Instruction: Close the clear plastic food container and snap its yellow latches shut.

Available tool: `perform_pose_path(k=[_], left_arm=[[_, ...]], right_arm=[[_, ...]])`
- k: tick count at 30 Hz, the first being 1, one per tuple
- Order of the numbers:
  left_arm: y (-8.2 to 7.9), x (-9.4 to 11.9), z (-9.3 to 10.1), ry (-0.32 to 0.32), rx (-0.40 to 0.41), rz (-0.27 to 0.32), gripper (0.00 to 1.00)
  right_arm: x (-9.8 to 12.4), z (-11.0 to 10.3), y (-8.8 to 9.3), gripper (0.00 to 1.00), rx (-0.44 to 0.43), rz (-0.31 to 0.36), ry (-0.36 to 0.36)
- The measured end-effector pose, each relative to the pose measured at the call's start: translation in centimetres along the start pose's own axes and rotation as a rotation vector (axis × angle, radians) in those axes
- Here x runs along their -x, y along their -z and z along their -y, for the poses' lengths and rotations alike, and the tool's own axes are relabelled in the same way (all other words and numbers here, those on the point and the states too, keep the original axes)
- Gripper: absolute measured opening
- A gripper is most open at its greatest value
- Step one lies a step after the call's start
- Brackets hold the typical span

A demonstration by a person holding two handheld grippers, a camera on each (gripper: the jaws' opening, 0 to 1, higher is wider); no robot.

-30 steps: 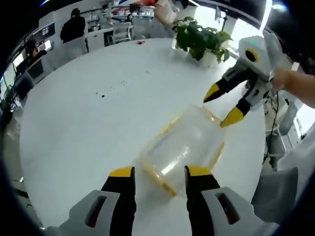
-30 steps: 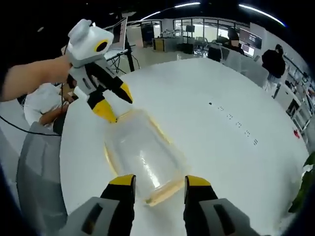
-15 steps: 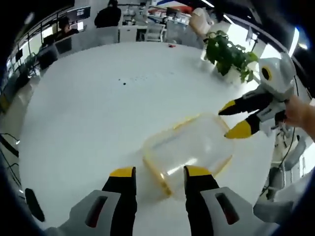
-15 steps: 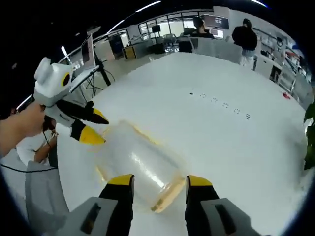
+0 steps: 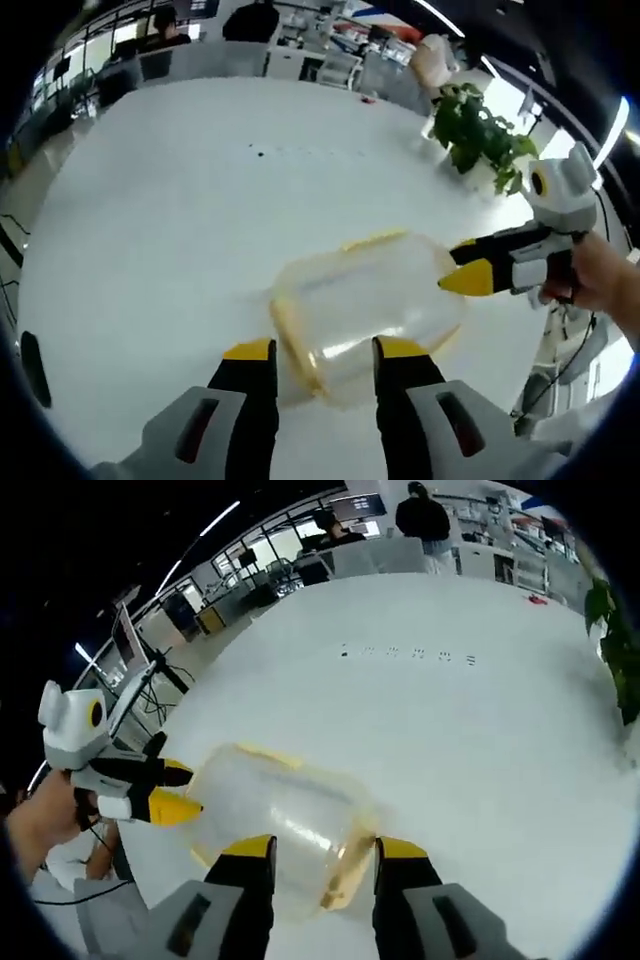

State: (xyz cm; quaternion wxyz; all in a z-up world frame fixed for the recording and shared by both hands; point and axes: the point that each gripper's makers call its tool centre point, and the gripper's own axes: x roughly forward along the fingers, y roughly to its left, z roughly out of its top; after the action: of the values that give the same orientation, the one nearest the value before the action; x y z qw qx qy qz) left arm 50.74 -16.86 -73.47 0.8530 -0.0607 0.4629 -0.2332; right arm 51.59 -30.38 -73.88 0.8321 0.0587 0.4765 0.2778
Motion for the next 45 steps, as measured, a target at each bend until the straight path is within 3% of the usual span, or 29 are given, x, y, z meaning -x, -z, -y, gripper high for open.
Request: perform_pose_path(k=[9, 13, 16, 17, 20, 25, 34, 39, 43, 45], left_arm=[[0.1, 0.0, 0.4, -0.001, -0.026, 0.008, 0.33], [0.2, 0.0, 0.5, 0.001, -0.029, 0.011, 0.31], [0.3, 0.0, 0.5, 0.024, -0.005, 0.066, 0.29], [0.2, 0.2, 0.3, 0.024, 0.0, 0.079, 0.28], [-0.2, 0.2, 0.7, 0.025, -0.012, 0.06, 0.27], [-0.1, 0.2, 0.8, 0.028, -0.024, 0.057, 0.28], [0.1, 0.0, 0.7, 0.033, -0.023, 0.04, 0.3], [0.1, -0.1, 0.6, 0.055, -0.018, 0.009, 0.31], [0.1, 0.0, 0.7, 0.063, -0.113, 0.013, 0.32], [0.2, 0.1, 0.5, 0.062, -0.116, -0.001, 0.32]], right_arm=[[-0.1, 0.0, 0.1, 0.35, -0.034, 0.011, 0.0], [0.0, 0.2, 0.0, 0.29, -0.061, 0.034, 0.011], [-0.1, 0.2, 0.0, 0.27, -0.086, 0.027, -0.009], [-0.1, -0.4, 0.0, 0.24, -0.073, -0.001, -0.063], [0.0, -0.1, -1.0, 0.24, -0.075, 0.008, -0.03], [0.0, -0.1, 0.2, 0.25, -0.086, 0.018, -0.026], [0.0, 0.1, 0.2, 0.28, -0.128, 0.013, -0.033], [0.0, 0.0, 0.2, 0.29, -0.117, 0.005, -0.036], [0.1, -0.3, 0.5, 0.3, -0.072, -0.016, -0.038], [0.3, -0.1, 0.5, 0.32, -0.019, -0.034, -0.021]])
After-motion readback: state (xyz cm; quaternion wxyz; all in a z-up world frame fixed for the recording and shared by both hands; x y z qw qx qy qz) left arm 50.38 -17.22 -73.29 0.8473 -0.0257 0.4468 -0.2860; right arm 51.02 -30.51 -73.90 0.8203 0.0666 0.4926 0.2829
